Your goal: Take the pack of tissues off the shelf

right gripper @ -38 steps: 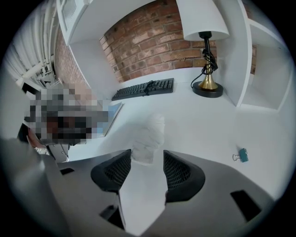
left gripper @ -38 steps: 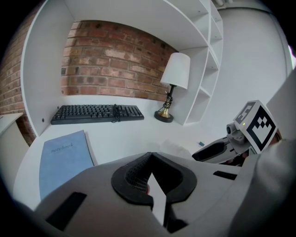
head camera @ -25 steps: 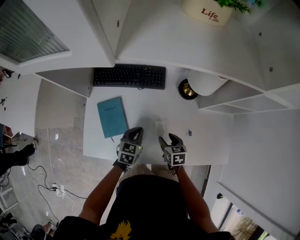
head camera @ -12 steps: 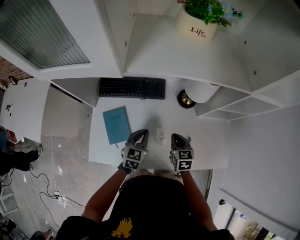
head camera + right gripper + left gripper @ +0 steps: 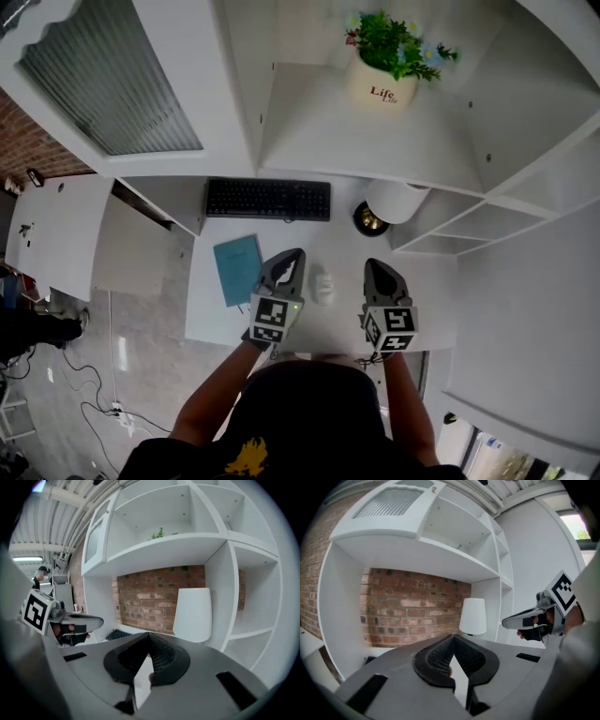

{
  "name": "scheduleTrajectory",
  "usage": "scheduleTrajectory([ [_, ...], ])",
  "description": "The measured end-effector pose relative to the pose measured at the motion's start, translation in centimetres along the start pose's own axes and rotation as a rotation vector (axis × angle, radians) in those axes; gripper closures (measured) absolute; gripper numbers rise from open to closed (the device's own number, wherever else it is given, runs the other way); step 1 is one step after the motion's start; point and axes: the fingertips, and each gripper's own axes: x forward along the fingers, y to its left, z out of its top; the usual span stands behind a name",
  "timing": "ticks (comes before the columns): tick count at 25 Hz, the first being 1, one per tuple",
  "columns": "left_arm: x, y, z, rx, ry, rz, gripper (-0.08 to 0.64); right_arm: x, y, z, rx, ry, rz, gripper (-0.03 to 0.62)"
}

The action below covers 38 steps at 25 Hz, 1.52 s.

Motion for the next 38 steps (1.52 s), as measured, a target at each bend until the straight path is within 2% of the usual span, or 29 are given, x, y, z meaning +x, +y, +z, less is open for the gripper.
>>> scheduleTrajectory([
  [4, -0.6, 0.3, 3.8, 0.028, -0.065, 0.008, 0.555, -1.2, -0.2, 4.5, 0.001, -0.096, -0.005, 0.591],
  [9, -2.6, 1.2, 7.7, 0.156, -0.112, 0.032, 0.555, -3.1, -0.4, 8.9, -0.038, -0.195, -0.015, 0.591],
  [21, -6.0, 5.6, 12.4, 0.129, -0.215, 0.155, 0.555, -6.1, -3.3, 12.3, -0.057, -0.291, -0.087, 0.591],
  [33, -9.9, 10.2, 11.0, 0.112, -0.170, 0.289, 0.555, -8.3, -6.7, 12.7, -0.049, -0.301, -0.168, 0.591],
  [38, -11.0, 12.1, 10.3, 0.145, -0.139, 0.326, 0.555, -8.2, -7.0, 13.1, -0.050, -0.310, -0.169, 0.591],
])
